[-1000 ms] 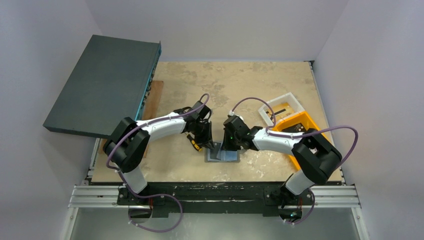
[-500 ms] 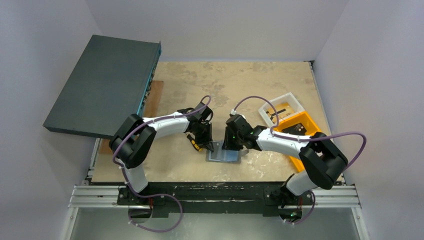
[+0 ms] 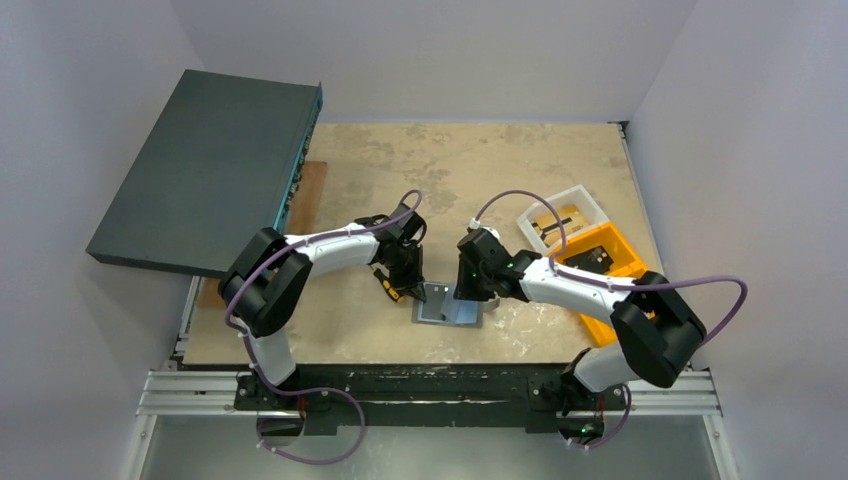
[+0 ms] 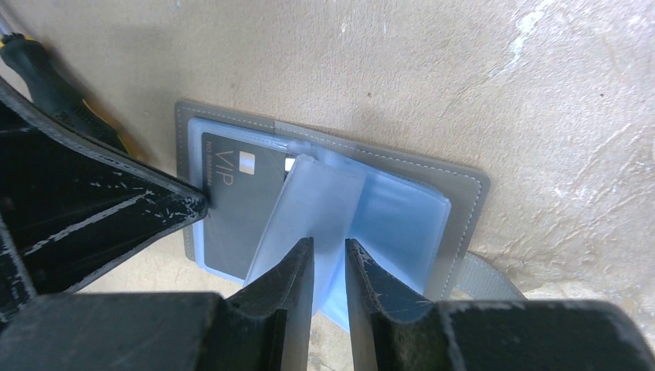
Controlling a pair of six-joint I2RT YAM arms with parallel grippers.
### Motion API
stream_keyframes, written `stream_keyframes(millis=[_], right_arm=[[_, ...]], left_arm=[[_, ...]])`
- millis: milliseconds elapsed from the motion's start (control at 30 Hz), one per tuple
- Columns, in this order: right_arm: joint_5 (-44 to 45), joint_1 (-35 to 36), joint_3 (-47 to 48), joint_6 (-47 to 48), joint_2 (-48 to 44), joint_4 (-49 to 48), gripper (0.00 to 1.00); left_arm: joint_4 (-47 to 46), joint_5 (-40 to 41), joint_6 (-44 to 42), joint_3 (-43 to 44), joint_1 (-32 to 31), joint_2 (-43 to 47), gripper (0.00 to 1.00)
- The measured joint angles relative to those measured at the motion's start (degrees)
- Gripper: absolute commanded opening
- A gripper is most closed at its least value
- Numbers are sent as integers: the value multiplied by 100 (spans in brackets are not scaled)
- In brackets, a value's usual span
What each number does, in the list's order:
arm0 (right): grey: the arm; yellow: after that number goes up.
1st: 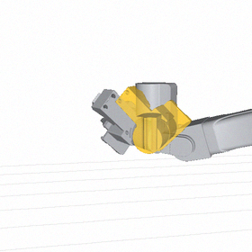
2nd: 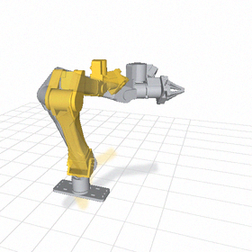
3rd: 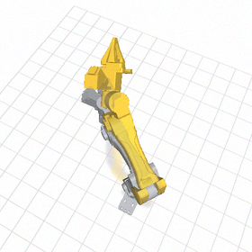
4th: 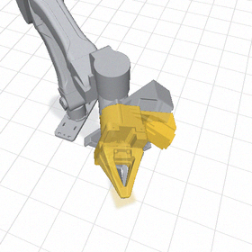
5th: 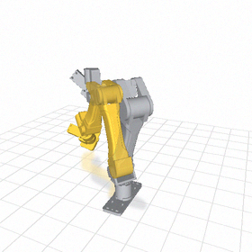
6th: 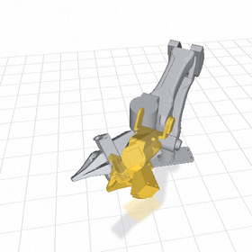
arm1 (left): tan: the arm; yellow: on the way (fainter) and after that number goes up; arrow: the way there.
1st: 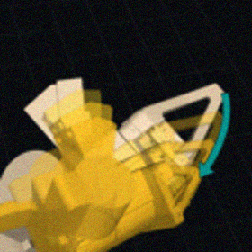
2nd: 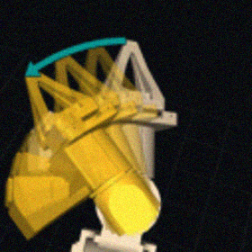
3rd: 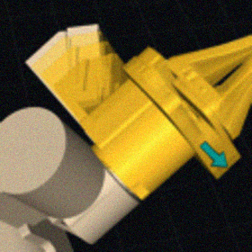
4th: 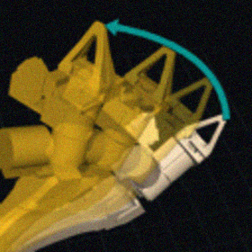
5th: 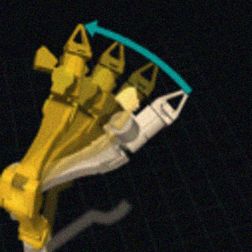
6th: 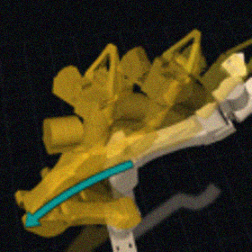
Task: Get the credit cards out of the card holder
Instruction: Remove the credit card from the card holder.
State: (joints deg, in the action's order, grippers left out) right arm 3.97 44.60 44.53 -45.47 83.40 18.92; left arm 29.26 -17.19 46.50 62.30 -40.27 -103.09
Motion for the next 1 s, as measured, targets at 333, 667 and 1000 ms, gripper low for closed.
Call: stream_keyframes(millis=[333, 667, 1000], right_arm=[[59, -57, -177, 17, -127, 44, 18], [83, -153, -225, 15, -518, 264, 20], [66, -155, 337, 13, -918, 393, 19]], left_arm=[[50, 13, -15, 26, 0, -2, 0], [326, 247, -120, 396, -116, -35, 0], [354, 188, -214, 540, -245, -50, 0]])
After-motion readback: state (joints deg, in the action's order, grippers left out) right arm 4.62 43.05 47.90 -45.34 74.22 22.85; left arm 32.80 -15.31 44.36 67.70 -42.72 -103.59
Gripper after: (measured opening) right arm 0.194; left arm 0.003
